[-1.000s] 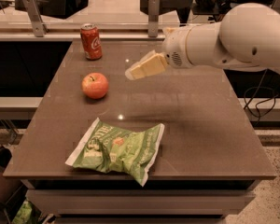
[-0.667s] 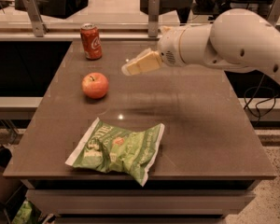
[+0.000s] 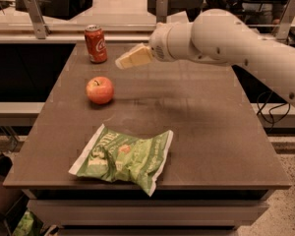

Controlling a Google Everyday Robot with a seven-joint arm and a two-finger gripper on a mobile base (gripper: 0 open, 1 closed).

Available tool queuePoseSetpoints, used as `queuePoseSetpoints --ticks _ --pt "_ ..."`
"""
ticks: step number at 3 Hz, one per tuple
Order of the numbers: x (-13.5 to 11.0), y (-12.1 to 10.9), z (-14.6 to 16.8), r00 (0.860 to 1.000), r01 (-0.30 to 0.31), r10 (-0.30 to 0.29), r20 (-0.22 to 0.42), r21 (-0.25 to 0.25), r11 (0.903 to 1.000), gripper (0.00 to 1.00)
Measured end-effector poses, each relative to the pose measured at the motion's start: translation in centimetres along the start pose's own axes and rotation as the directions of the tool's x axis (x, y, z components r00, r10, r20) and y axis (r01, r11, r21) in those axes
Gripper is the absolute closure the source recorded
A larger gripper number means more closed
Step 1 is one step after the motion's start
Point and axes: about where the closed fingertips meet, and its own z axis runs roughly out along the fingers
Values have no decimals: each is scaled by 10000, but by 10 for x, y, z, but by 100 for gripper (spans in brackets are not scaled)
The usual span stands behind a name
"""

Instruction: Pick coke can

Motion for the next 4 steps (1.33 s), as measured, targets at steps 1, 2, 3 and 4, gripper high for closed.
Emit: queuePoseSetpoints --ticks 1,2,3,4 --pt "-8 -2 39 9999 -116 117 65 -178 9998 0" --pt "-16 -1 67 9994 -229 240 257 -425 9988 0" --pt "-26 -1 91 9980 -347 378 500 -621 9975 0" --pt "-34 -6 112 9957 -409 465 800 -700 9967 0"
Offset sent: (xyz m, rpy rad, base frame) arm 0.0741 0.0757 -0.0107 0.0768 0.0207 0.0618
